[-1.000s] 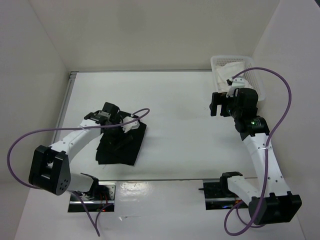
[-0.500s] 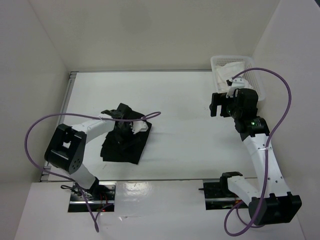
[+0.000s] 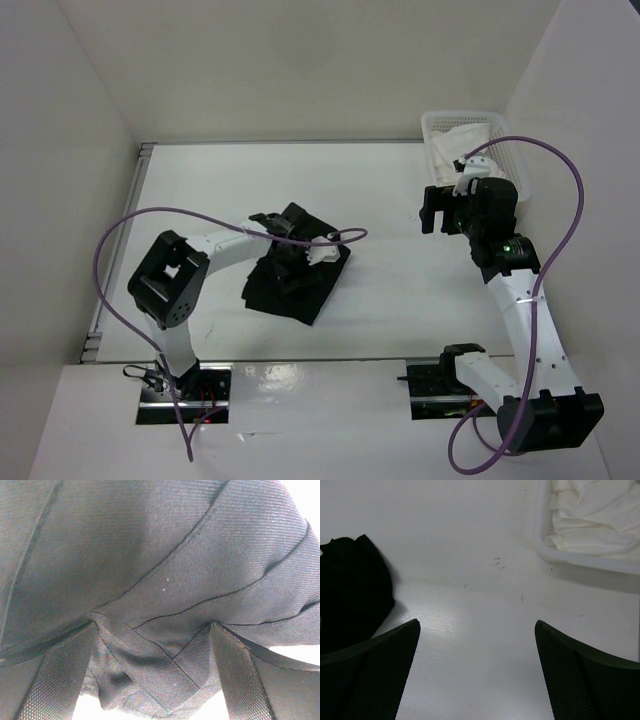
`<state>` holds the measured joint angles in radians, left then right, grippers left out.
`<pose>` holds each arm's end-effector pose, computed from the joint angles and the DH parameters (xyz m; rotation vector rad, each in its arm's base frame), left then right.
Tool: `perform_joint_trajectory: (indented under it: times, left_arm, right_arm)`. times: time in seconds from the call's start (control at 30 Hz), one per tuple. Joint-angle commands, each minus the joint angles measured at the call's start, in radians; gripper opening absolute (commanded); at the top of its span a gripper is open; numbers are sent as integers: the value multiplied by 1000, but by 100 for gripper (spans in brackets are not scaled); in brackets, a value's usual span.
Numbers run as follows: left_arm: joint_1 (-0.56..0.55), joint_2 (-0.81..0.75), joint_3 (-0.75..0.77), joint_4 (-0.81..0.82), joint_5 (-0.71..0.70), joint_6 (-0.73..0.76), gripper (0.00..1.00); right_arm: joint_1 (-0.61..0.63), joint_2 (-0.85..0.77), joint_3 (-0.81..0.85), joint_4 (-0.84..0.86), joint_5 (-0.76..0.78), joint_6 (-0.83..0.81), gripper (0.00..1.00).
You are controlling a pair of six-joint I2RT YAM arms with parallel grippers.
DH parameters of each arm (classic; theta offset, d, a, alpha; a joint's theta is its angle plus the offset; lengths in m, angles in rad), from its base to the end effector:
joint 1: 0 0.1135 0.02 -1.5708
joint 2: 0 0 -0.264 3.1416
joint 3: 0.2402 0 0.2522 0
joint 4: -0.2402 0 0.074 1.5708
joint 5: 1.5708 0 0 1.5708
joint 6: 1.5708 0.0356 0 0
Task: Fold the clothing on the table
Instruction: Fold the skirt
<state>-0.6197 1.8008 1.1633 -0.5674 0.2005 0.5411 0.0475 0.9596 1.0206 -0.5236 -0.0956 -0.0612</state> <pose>0.2822 -0.2100 0.1713 1.5616 2.2874 -0.2985 0.2069 0.0132 0.3557 -0.1704 2.0251 0.0886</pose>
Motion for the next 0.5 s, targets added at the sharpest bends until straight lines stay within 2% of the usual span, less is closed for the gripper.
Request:
perform_joint_trajectory:
  times: [0.0,0.27,0.37,0.47]
  left_arm:
    - [-21,74,61,27,48,-49,100]
    - [-21,173,208,27,57,-78,100]
    - [-21,158,219,5,57,-78,100]
    - [-21,80,191,-37,48,-90,100]
  right_arm:
    - [-8,-21,-2,33,-13,-12,99]
    - [-8,-21,-2,33,-13,-12,99]
    - [-8,-21,-2,33,-13,-12,99]
    - [-8,-21,-2,33,-13,-12,99]
